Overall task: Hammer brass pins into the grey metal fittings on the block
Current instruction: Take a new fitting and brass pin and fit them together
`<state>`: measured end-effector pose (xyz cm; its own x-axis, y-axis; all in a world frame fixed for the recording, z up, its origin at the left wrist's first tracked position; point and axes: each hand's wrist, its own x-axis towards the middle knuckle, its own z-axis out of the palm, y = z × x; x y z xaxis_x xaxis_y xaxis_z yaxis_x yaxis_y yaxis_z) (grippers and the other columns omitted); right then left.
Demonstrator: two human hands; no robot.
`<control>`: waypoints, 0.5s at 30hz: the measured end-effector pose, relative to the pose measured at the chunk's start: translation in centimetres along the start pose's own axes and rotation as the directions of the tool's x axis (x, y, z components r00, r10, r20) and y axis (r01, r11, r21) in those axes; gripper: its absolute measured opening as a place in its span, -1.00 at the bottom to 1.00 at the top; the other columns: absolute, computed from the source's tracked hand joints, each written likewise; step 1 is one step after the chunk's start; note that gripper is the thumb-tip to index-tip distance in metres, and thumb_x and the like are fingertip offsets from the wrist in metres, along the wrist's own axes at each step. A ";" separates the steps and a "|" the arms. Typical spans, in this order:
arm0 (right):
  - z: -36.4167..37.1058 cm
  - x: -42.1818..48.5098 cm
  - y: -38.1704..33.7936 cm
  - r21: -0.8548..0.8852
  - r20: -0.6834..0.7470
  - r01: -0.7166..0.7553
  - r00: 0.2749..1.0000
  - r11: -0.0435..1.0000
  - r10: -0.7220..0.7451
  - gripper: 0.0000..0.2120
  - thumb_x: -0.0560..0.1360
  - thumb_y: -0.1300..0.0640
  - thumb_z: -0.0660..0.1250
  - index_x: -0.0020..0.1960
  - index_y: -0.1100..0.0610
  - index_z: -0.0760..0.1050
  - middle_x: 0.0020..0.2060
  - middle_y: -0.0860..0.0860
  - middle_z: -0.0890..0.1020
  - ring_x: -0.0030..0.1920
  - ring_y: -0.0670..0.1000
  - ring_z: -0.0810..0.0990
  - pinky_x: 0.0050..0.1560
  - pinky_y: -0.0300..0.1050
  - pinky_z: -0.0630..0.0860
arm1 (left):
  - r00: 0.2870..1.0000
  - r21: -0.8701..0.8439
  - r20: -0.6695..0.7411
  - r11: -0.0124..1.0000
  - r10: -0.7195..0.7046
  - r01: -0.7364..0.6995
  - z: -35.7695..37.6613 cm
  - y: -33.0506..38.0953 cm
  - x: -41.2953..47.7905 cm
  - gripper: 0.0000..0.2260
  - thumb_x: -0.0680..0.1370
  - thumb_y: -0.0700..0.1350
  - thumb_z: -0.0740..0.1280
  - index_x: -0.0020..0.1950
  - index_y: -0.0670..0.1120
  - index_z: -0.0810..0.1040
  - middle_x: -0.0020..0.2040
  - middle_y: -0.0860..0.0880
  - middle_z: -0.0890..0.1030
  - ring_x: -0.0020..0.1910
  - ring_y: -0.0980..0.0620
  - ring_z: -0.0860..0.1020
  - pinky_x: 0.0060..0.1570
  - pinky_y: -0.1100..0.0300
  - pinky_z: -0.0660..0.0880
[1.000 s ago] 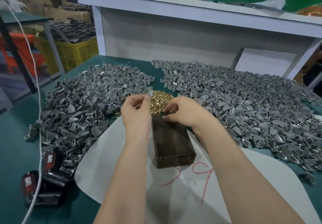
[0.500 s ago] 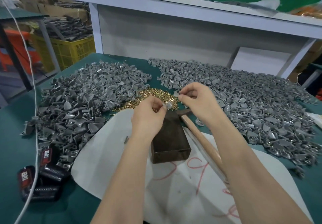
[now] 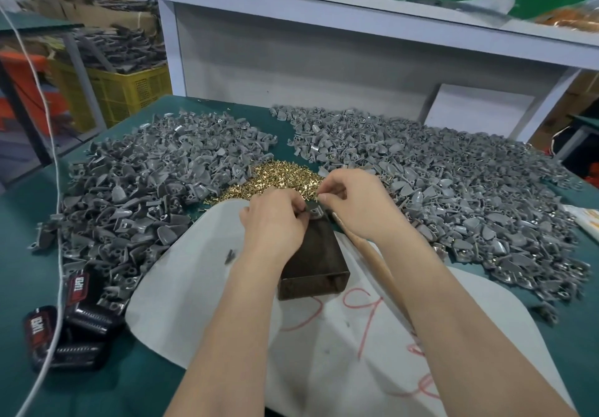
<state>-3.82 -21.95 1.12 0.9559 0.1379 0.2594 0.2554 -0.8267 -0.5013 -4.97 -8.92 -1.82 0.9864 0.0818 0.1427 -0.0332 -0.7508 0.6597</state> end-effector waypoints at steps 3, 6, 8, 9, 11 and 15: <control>0.3 -0.2 -0.3 -0.129 0.027 0.038 0.999 0.991 -0.034 -0.93 0.51 0.19 0.33 -0.07 0.10 0.59 -0.18 -0.05 0.51 -0.12 -0.05 0.48 -0.01 -0.13 0.46 | 1.000 0.009 0.000 1.000 0.000 0.000 0.1 0.0 0.1 -0.92 0.53 -0.03 0.36 0.01 0.08 0.60 0.09 0.00 0.59 0.18 -0.10 0.48 0.13 0.03 0.37; 0.6 -0.2 -0.7 -0.250 0.089 0.053 0.996 0.967 -0.031 -0.89 0.53 0.17 0.30 -0.01 0.13 0.59 -0.03 0.06 0.55 0.01 0.06 0.51 0.08 -0.05 0.45 | 1.000 0.019 -0.002 1.000 0.012 -0.012 0.1 -0.1 0.1 -0.91 0.54 -0.03 0.35 0.02 0.07 0.61 0.09 0.00 0.60 0.17 -0.10 0.48 0.13 0.01 0.40; 0.6 -0.1 -1.0 -0.304 0.122 0.056 0.992 0.951 -0.020 -0.87 0.53 0.19 0.29 0.03 0.14 0.59 0.02 0.10 0.56 0.05 0.10 0.53 0.11 -0.04 0.47 | 1.000 0.023 -0.008 0.999 0.026 -0.026 0.2 -0.1 0.2 -0.91 0.54 -0.04 0.35 0.01 0.05 0.62 0.07 -0.01 0.60 0.15 -0.10 0.49 0.10 0.00 0.42; 0.7 0.0 -1.2 -0.331 0.131 0.064 0.991 0.941 -0.021 -0.87 0.53 0.21 0.29 0.04 0.14 0.59 0.03 0.11 0.57 0.05 0.11 0.54 0.10 -0.04 0.48 | 0.999 0.034 -0.009 0.999 0.031 -0.031 0.2 -0.1 0.2 -0.92 0.54 -0.05 0.34 0.00 0.05 0.62 0.05 -0.01 0.60 0.14 -0.11 0.49 0.07 0.01 0.43; 0.8 0.1 -1.4 -0.366 0.127 0.082 0.991 0.927 -0.038 -0.87 0.51 0.25 0.29 0.01 0.16 0.58 0.02 0.11 0.56 0.03 0.11 0.55 0.07 -0.04 0.50 | 0.999 0.062 -0.014 0.997 0.041 -0.040 0.2 -0.1 0.2 -0.93 0.55 -0.06 0.33 -0.05 0.03 0.61 0.02 -0.03 0.59 0.11 -0.12 0.48 0.00 0.03 0.40; 1.3 0.2 -1.5 -0.378 0.111 0.085 0.993 0.922 -0.046 -0.90 0.50 0.25 0.29 -0.03 0.17 0.57 -0.02 0.12 0.55 -0.01 0.12 0.55 0.03 -0.01 0.51 | 0.998 0.073 -0.023 0.996 0.056 -0.054 0.3 -0.1 0.2 -0.92 0.55 -0.04 0.33 -0.07 0.01 0.61 0.01 -0.04 0.58 0.09 -0.13 0.47 -0.04 0.05 0.37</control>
<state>-3.78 -19.99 0.83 0.9533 0.2357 0.1887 0.2619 -0.9565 -0.1284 -4.68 -8.98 -2.08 0.9790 0.0548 0.1965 -0.0748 -0.7997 0.5957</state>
